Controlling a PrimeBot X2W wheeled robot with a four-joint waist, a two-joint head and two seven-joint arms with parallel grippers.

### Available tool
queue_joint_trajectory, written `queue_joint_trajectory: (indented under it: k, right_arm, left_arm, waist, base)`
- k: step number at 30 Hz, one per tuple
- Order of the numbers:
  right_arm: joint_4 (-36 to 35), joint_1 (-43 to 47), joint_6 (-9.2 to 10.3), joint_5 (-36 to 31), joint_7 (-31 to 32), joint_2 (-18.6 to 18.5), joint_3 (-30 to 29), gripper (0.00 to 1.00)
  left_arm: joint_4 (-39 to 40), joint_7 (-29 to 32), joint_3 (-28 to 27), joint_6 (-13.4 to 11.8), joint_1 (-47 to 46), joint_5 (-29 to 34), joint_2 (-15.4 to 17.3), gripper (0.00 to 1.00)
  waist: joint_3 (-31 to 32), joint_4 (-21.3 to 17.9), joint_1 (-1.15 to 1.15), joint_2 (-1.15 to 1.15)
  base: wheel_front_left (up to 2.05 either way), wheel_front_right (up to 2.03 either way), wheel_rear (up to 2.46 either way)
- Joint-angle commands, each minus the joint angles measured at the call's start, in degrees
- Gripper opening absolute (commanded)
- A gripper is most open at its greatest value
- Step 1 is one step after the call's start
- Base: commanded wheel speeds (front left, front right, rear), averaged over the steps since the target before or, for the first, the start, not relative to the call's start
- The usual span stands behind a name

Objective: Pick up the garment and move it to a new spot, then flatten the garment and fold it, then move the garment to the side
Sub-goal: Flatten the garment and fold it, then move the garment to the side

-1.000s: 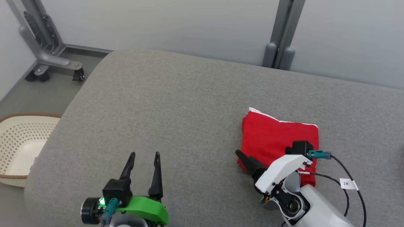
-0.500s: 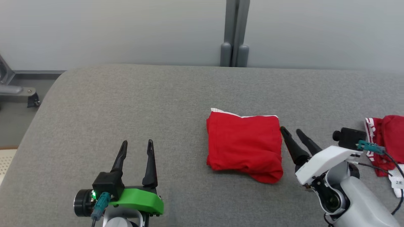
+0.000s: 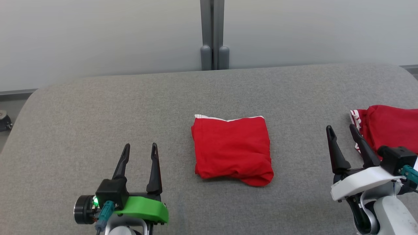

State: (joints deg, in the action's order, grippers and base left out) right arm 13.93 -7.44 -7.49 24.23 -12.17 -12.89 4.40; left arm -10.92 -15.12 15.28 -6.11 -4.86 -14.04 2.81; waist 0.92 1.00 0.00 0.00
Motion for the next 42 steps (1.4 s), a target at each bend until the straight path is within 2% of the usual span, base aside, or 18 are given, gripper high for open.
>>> queue_joint_trajectory:
  k: [1,6,13,20,29,33,38,42]
  right_arm:
    - [-1.2,1.2,0.02,-2.0,-0.7,0.4,-0.6,1.0]
    - [-2.8,3.4,0.02,-5.8,-1.2,2.6,-1.8,1.0]
    - [-3.0,3.8,0.02,-7.4,0.2,4.0,-2.9,1.0]
    - [0.6,0.7,0.02,-8.7,6.8,4.2,0.1,1.0]
    - [8.0,-6.4,0.02,-3.8,13.9,5.2,3.2,1.0]
    - [13.0,-9.1,0.02,0.2,17.1,6.2,1.8,1.0]
    - [17.4,-11.4,0.02,2.9,18.7,6.8,1.3,1.0]
    - [20.4,-12.4,0.02,2.3,18.5,6.6,2.4,1.0]
  left_arm:
    - [0.0,0.0,0.0,0.0,1.4,0.7,0.2,1.0]
    - [0.5,0.0,-0.2,-0.2,2.9,0.8,0.2,1.0]
    - [0.7,0.0,0.5,-0.2,2.5,1.0,0.2,1.0]
    - [0.3,0.0,2.5,0.2,-0.2,0.9,0.2,1.0]
    - [0.1,0.0,5.4,-0.3,-3.6,0.0,0.2,1.0]
    - [0.2,0.0,6.3,-0.9,-4.6,-0.7,0.2,1.0]
    - [0.0,0.0,6.8,-1.1,-5.3,-1.2,0.2,1.0]
    - [0.1,0.0,7.0,-1.4,-5.3,-1.2,0.2,1.0]
  waist:
    - [0.0,-0.3,0.0,0.0]
    - [0.0,-0.3,0.0,0.0]
    - [-0.6,0.6,0.0,0.0]
    - [-4.6,2.6,0.0,0.0]
    - [-10.5,8.0,0.0,0.0]
    - [-11.9,10.5,0.0,0.0]
    - [-12.5,12.8,0.0,0.0]
    - [-12.7,13.7,0.0,0.0]
  base:
    - [0.0,0.0,0.0]
    - [0.0,0.0,0.0]
    - [0.0,0.0,0.0]
    - [0.0,0.0,0.0]
    - [0.0,0.0,0.0]
    - [0.0,0.0,0.0]
    - [0.0,0.0,0.0]
    - [0.0,0.0,0.0]
